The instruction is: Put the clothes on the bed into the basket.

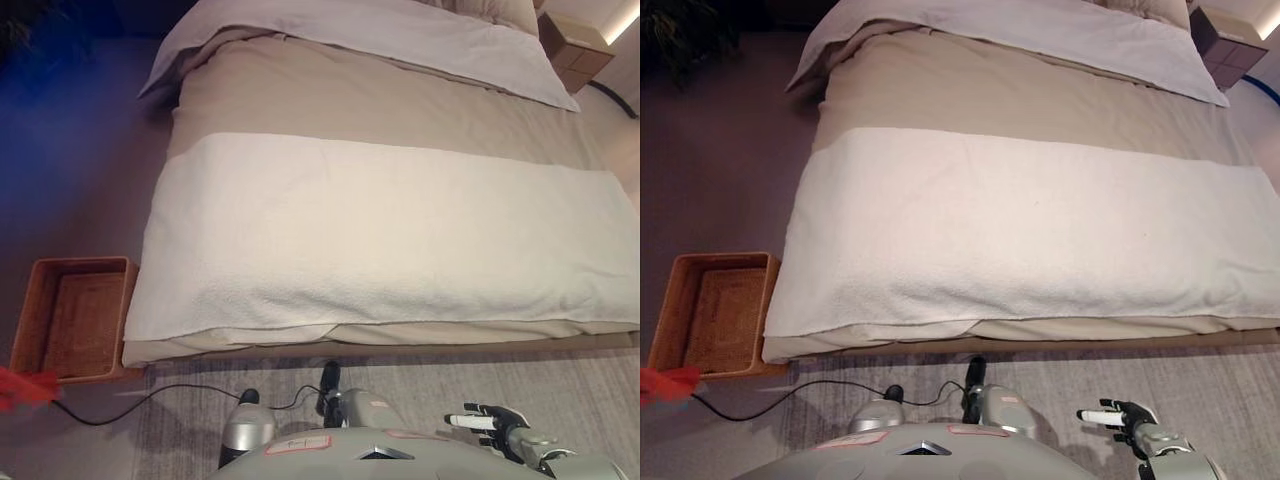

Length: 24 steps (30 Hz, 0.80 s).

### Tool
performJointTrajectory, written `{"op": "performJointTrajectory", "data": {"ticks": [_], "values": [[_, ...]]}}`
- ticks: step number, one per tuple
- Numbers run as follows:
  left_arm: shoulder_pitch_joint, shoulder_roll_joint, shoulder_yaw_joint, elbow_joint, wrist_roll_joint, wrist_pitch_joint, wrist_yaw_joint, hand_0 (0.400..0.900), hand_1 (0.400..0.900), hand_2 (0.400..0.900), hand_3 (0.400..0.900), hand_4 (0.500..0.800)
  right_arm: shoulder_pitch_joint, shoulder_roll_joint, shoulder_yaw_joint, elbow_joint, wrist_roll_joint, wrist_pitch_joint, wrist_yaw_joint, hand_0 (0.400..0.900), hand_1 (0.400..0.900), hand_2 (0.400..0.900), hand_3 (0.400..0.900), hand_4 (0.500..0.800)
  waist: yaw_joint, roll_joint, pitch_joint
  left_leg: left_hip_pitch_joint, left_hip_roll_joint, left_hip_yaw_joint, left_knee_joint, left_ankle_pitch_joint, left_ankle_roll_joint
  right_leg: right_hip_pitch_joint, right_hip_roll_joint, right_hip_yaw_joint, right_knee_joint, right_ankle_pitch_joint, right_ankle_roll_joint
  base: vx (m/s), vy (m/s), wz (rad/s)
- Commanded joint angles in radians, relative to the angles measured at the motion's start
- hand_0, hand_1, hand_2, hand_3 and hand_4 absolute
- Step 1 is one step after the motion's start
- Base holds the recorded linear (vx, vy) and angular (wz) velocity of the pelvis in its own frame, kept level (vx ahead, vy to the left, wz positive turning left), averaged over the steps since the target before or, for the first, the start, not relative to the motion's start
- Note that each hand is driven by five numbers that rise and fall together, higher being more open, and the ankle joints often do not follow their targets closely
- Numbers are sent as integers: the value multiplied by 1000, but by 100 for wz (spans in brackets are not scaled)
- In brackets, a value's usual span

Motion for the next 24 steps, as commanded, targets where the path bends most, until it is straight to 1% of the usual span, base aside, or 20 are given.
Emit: {"op": "performJointTrajectory", "data": {"ticks": [1,4,8,11,13,15,24], "values": [[-50,77,-26,-75,-13,-45,66,400,400,400,400,500,-22,-47,35,55,-23,3,-5,900,900,900,900,800,0,34,22,127,-15,69,-7,-81,20,-93,-110,79,-20,193,159,9,6,-6],[-89,43,-64,-97,-24,-50,67,400,400,400,400,500,-23,-48,34,65,-18,5,-5,900,900,900,900,800,-7,46,27,131,-16,66,-7,-81,20,-95,-111,79,-17,189,156,3,2,-1],[-136,6,-94,-109,-55,-52,70,400,400,400,400,500,-24,-49,30,73,-20,7,-9,900,900,900,900,800,-18,62,29,132,-17,66,-7,-81,18,-100,-114,78,-14,186,154,0,0,0],[-183,-11,-142,-116,-54,-53,71,400,400,400,400,500,-28,-53,27,76,-17,8,-12,900,900,900,900,800,-28,80,26,132,-17,64,-7,-80,17,-101,-115,77,-12,182,151,0,0,0],[-210,-11,-170,-115,-48,-51,72,400,400,400,400,500,-31,-55,25,77,-17,8,-15,900,900,900,900,800,-35,90,22,130,-18,65,-7,-78,16,-105,-115,78,-10,181,150,5,-15,-4],[-215,-1,-185,-114,-40,-50,73,400,400,400,400,500,-33,-58,23,67,-15,7,-17,900,900,900,900,800,-42,101,18,124,-18,69,-7,-72,14,-116,-114,81,-7,185,149,-13,-14,-7],[-243,5,-206,-87,-41,-51,63,400,400,400,400,500,-19,-80,14,65,-24,6,-13,900,900,900,900,800,-59,96,17,108,-16,76,-7,-71,10,-125,-112,72,-15,192,152,-7,-1,-2]]}}
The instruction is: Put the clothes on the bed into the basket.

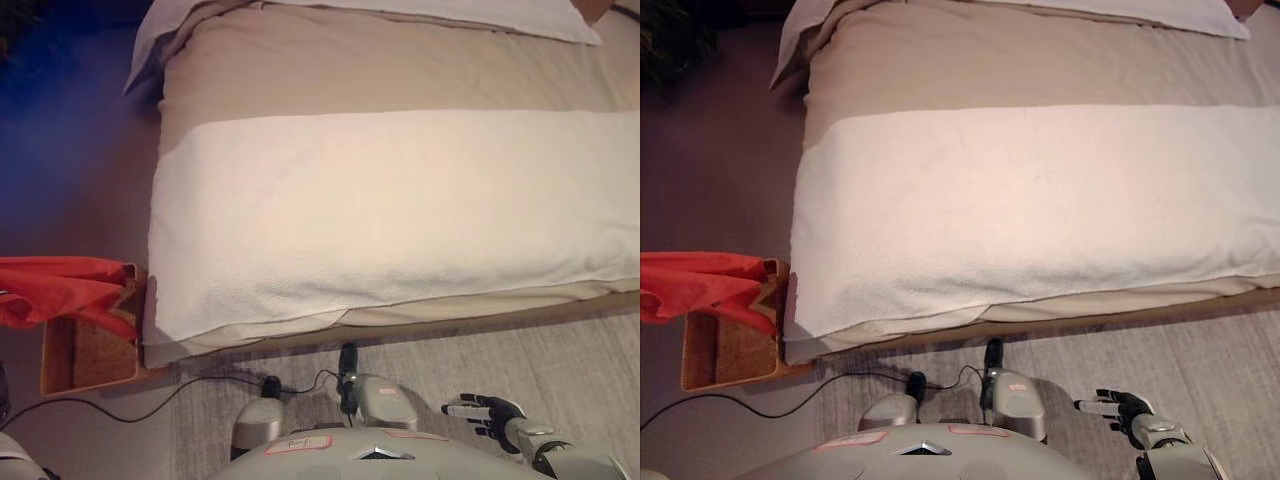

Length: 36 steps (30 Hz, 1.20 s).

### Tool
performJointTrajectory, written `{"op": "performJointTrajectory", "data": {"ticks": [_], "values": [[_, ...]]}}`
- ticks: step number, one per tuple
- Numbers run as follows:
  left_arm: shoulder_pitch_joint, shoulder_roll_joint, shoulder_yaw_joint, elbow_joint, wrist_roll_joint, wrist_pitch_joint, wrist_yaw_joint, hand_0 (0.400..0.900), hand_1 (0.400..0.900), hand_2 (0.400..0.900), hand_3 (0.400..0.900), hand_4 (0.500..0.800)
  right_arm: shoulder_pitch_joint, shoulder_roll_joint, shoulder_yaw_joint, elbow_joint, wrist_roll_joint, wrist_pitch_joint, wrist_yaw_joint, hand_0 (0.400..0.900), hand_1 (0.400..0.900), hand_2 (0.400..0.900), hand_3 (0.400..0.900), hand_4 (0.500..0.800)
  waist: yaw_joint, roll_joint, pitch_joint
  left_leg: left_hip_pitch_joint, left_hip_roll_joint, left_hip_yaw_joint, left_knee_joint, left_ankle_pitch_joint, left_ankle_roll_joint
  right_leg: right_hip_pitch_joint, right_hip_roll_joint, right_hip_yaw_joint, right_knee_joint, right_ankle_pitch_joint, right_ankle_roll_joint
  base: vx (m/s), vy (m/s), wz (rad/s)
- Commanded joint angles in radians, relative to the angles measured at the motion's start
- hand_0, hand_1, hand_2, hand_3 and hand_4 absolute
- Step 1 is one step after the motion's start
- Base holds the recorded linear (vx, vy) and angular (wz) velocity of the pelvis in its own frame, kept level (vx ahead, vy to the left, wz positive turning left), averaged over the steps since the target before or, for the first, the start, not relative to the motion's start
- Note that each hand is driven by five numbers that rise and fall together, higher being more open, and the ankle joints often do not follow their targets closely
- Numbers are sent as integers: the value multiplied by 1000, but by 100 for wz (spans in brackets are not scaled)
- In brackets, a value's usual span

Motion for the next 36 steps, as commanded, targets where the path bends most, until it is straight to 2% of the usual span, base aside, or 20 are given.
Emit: {"op": "performJointTrajectory", "data": {"ticks": [1,2,8,15,18,21,22,23,25,26,27,28,31,32,34,36], "values": [[-58,85,-45,-41,-30,-35,67,469,469,469,469,541,12,-81,14,62,-25,4,-13,900,900,900,900,800,8,7,-35,110,-5,69,-7,-80,19,-107,-100,65,-25,193,152,0,0,0],[-58,85,-44,-41,-30,-35,67,900,900,900,900,800,12,-81,14,62,-26,4,-13,900,900,900,900,800,8,7,-35,110,-5,69,-7,-80,19,-107,-100,65,-25,193,152,0,0,0],[-78,80,-62,-43,-40,-41,65,900,900,900,900,800,10,-73,22,55,-14,3,-8,900,900,900,900,800,4,4,-28,106,-7,76,-7,-81,19,-118,-99,68,-30,200,155,0,0,0],[-69,62,-53,-42,-50,-42,67,900,900,900,900,800,11,-67,20,55,-11,0,-9,900,900,900,900,800,2,6,-30,113,-12,76,-7,-88,21,-119,-100,73,-24,195,153,11,5,0],[-62,43,-40,-51,-76,-49,65,900,900,900,900,800,14,-66,16,58,-10,-1,-11,900,900,900,900,800,2,7,-32,118,-12,77,-7,-90,21,-117,-99,71,-22,191,152,0,0,0],[-43,-18,11,-98,-191,-73,56,900,900,900,900,800,16,-62,6,63,-6,-3,-20,900,900,900,900,800,3,6,-35,122,-9,77,-7,-92,21,-116,-98,70,-20,188,152,34,-3,3],[-37,-19,16,-101,-192,-73,57,900,900,900,900,800,16,-63,7,63,-6,-3,-20,900,900,900,900,800,2,8,-35,123,-9,76,-7,-93,21,-115,-97,70,-20,187,152,23,-3,8],[-38,-74,19,-157,-249,-89,45,900,900,900,900,800,17,-60,0,66,1,-6,-27,900,900,900,900,800,2,7,-36,124,-7,73,-7,-94,20,-113,-100,66,-18,184,152,20,-4,10],[-32,-148,18,-253,-303,-105,41,900,900,900,900,800,18,-58,-11,67,8,-9,-36,900,900,900,900,800,1,8,-34,126,-5,71,-7,-94,20,-109,-103,62,-16,181,151,18,-5,12],[-28,-151,21,-257,-303,-103,43,900,900,900,900,800,19,-60,-12,67,8,-9,-36,900,900,900,900,800,2,10,-34,126,-4,71,-7,-95,20,-108,-102,61,-16,180,151,17,-10,9],[4,-227,13,-383,-325,-129,61,900,900,900,900,800,19,-52,-25,61,18,-16,-47,900,900,900,900,800,1,6,-33,129,-4,70,-7,-95,19,-104,-103,57,-15,177,149,12,-8,4],[11,-229,18,-389,-323,-126,63,900,900,900,900,800,20,-53,-25,61,17,-16,-47,900,900,900,900,800,1,8,-34,130,-3,71,-7,-95,19,-104,-102,57,-15,177,149,15,-17,4],[77,-371,-7,-559,-348,-150,66,900,900,900,900,800,18,-41,-44,51,30,-25,-65,900,900,900,900,800,-5,2,-35,137,-1,74,-7,-96,20,-101,-98,60,-17,177,147,10,-14,-4],[95,-400,-12,-593,-352,-149,61,900,900,900,900,800,18,-43,-49,47,29,-27,-72,900,900,900,900,800,-5,2,-36,139,-1,78,-7,-96,20,-100,-95,63,-17,178,146,9,-20,-14],[119,-481,-60,-656,-334,-153,50,900,900,900,900,800,12,-46,-62,46,31,-28,-89,900,900,900,900,800,-13,0,-37,143,-2,81,-7,-97,23,-103,-91,70,-17,180,145,4,-15,-23],[127,-545,-89,-663,-354,-153,37,900,900,900,900,800,1,-49,-67,47,30,-26,-106,900,900,900,900,800,-20,1,-40,147,-2,92,-7,-99,25,-106,-88,77,-16,182,144,4,-5,-31]]}}
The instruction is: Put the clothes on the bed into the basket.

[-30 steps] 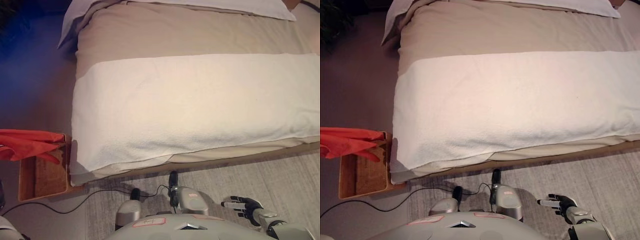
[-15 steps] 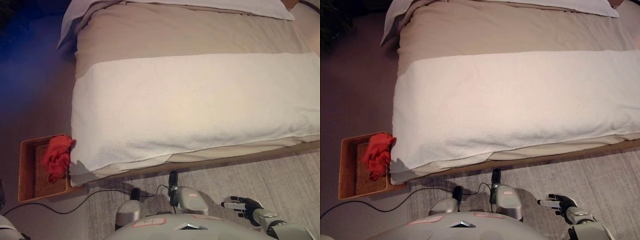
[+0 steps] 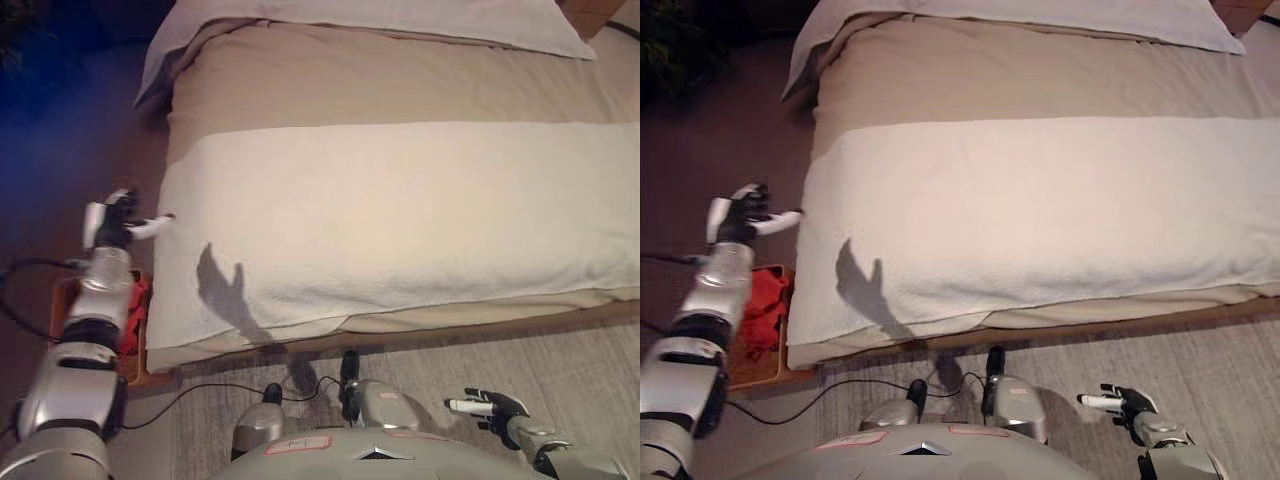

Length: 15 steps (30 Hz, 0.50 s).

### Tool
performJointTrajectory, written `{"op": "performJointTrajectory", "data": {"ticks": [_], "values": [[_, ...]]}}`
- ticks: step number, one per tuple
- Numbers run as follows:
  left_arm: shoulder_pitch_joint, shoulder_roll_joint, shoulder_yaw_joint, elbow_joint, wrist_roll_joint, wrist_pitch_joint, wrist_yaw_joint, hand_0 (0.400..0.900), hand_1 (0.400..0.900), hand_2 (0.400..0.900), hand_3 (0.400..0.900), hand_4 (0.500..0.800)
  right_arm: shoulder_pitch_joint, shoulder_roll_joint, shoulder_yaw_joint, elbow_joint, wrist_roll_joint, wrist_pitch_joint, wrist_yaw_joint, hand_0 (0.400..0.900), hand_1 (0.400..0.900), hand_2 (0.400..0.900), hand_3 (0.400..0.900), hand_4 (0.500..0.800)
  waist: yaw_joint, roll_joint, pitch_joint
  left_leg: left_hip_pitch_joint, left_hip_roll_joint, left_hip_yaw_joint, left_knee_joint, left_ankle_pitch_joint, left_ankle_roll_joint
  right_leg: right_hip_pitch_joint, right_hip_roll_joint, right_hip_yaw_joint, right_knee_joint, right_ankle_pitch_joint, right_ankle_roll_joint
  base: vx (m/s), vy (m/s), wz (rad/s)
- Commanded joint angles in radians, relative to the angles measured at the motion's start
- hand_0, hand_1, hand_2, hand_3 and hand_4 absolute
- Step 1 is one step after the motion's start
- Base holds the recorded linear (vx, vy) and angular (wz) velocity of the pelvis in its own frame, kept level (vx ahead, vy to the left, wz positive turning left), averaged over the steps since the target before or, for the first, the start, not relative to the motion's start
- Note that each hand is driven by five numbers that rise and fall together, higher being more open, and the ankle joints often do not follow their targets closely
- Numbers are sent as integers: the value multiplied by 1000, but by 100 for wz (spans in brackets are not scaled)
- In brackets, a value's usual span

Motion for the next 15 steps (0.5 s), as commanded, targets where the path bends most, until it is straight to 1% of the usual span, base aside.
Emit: {"op": "performJointTrajectory", "data": {"ticks": [1,2,3,4,5,7,9,11,13,15], "values": [[-77,-24,3,-56,-39,-83,12,900,900,900,900,800,-2,-55,5,57,23,2,-65,900,900,900,900,800,-10,4,-3,146,0,93,-7,-104,21,-104,-83,74,-27,184,142,-3,-9,-36],[-78,-56,-18,-65,-41,-83,4,900,900,900,900,800,-10,-59,1,57,24,3,-74,900,900,900,900,800,-14,5,-5,149,-2,100,-7,-106,21,-105,-81,77,-29,186,142,-5,-10,-30],[-74,-67,-23,-78,-50,-83,-3,900,900,900,900,800,-13,-62,-1,55,21,4,-77,900,900,900,900,800,-14,7,-6,152,-1,106,-7,-107,21,-105,-79,80,-29,188,141,-13,-10,-37],[-68,-93,-41,-96,-80,-84,-16,900,900,900,900,800,-19,-63,2,50,16,2,-87,900,900,900,900,800,-18,9,-9,156,0,117,-7,-107,21,-106,-75,84,-31,191,141,-11,-20,-35],[-69,-114,-66,-101,-84,-82,-34,900,900,900,900,800,-27,-67,7,45,16,3,-92,900,900,900,900,800,-25,9,-12,158,0,125,-7,-108,21,-108,-71,86,-32,193,142,-9,-23,-38],[-53,-131,-90,-129,-85,-84,-52,900,900,900,900,800,-33,-73,7,42,7,3,-102,900,900,900,900,800,-31,11,-18,166,0,141,-7,-109,20,-106,-63,97,-36,196,142,4,-15,-37],[-57,-156,-116,-116,-76,-79,-60,900,900,900,900,800,-44,-71,10,45,-1,7,-112,900,900,900,900,800,-39,12,-25,173,0,159,-7,-109,19,-105,-55,108,-39,200,142,3,-11,-39],[-78,-180,-152,-74,-37,-71,-68,900,900,900,900,800,-56,-67,18,59,-12,16,-115,900,900,900,900,800,-45,14,-33,183,1,172,-7,-111,19,-104,-44,120,-40,198,139,11,-26,-32],[-104,-195,-194,-22,37,-59,-70,900,900,900,900,800,-79,-62,40,80,-32,28,-115,900,900,900,900,800,-50,17,-43,188,3,181,-7,-111,18,-100,-33,131,-42,194,135,25,-28,-26],[-116,-208,-217,-4,72,-51,-75,900,900,900,900,800,-92,-61,48,92,-39,38,-118,900,900,900,900,800,-55,23,-51,195,6,189,-7,-109,18,-95,-25,137,-43,191,133,21,-10,-17]]}}
